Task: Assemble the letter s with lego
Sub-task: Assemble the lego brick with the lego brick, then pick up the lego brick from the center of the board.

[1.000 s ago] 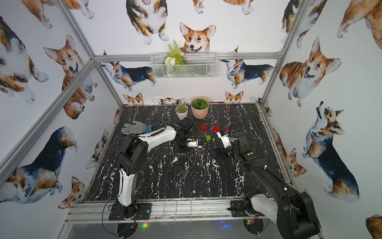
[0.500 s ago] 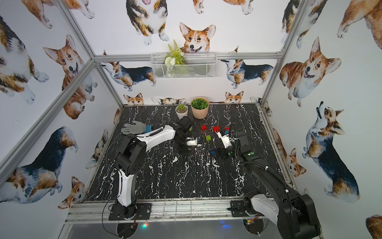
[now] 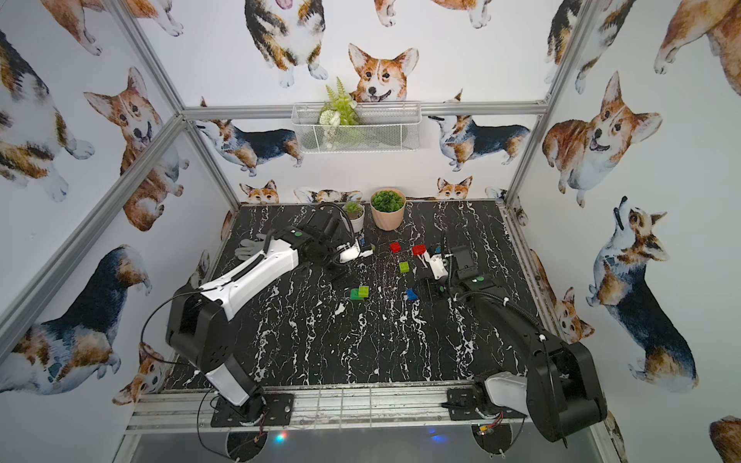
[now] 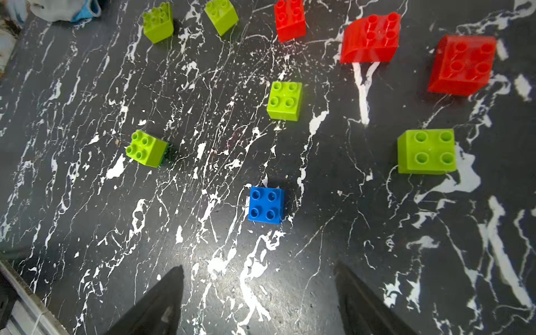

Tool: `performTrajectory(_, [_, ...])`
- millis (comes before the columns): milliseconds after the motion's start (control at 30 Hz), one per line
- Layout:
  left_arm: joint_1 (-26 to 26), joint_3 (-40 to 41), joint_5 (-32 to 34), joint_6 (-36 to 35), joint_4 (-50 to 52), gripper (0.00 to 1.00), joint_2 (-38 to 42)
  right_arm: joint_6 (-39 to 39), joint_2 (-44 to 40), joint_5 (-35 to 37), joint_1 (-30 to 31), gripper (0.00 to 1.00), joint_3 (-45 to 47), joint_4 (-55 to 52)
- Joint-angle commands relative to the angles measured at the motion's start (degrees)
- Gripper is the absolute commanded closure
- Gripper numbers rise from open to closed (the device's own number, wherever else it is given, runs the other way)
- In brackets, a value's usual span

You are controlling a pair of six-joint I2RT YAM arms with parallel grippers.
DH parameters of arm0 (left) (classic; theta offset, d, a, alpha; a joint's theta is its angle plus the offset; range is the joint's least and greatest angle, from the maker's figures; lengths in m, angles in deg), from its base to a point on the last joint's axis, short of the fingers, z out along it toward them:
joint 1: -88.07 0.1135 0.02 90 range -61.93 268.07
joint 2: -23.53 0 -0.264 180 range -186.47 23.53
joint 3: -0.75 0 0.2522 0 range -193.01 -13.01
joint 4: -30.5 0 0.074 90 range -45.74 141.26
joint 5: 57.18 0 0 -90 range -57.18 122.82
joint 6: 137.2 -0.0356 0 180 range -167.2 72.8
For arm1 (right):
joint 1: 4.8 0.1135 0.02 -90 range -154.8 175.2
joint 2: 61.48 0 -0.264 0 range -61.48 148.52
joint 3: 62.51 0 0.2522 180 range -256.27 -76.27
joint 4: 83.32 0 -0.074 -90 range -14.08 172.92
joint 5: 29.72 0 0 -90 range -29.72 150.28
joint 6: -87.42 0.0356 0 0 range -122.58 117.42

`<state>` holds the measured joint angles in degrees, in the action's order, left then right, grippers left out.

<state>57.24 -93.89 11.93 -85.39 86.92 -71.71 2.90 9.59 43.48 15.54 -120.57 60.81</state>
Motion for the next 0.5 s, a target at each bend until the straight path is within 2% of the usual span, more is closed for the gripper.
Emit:
performTrajectory(0, [1.8,5.2,-5.1,5.8,-2.4,0.00,6.0,-3.3,1.9,2.8,2.5,0.17,-1.6,-2.8])
performTrajectory(233, [5.1,13.7,-5.5,8.0,-3.7,0.00,15.3,-19.4,5.4,6.2,4.6,0.17,-4.6,-5.2])
performTrajectory(333, [6.9,16.0,-5.8,9.5,-4.3,0.00,17.8,-31.4,7.9,6.4,4.6,0.20,-6.5,-7.9])
performTrajectory(467, [8.8,18.0,-7.1,10.7,-4.6,0.00,19.8,-41.9,11.9,5.8,4.7,0.21,-9.9,-11.6])
